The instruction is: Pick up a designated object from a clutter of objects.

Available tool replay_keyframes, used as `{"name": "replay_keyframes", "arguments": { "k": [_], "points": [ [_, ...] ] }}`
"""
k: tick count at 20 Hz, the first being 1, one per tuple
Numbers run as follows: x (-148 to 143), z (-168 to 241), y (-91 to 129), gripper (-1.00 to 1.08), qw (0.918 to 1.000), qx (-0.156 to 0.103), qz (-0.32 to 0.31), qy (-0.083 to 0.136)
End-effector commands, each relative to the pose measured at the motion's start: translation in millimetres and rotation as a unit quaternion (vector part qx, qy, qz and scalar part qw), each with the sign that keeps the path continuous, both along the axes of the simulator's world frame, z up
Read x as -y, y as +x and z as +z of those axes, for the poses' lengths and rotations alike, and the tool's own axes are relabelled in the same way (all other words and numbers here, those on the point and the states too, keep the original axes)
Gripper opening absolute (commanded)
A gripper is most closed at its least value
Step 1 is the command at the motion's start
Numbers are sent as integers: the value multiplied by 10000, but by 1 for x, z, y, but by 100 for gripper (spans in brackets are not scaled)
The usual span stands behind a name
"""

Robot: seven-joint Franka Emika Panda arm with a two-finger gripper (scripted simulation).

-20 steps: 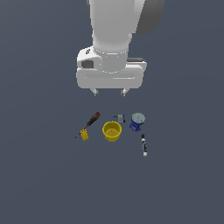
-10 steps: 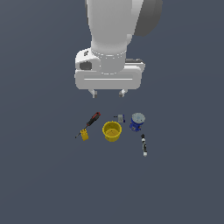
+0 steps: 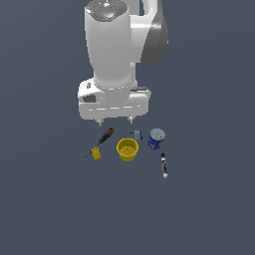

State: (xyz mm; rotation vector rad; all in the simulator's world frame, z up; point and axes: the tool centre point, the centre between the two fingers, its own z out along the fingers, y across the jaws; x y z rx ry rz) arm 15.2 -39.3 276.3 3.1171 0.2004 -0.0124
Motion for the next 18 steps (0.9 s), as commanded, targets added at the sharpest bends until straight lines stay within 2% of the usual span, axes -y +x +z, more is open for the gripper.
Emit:
{"name": "replay_keyframes", "arguments": {
  "k": [1,8,18],
  "points": [
    [11,-20,4,100,9999,-2,136,28],
    [51,-90,8,100,9982,9,596,94],
    [99,-173,-3,100,9936,22,1125,109]
  ]
}}
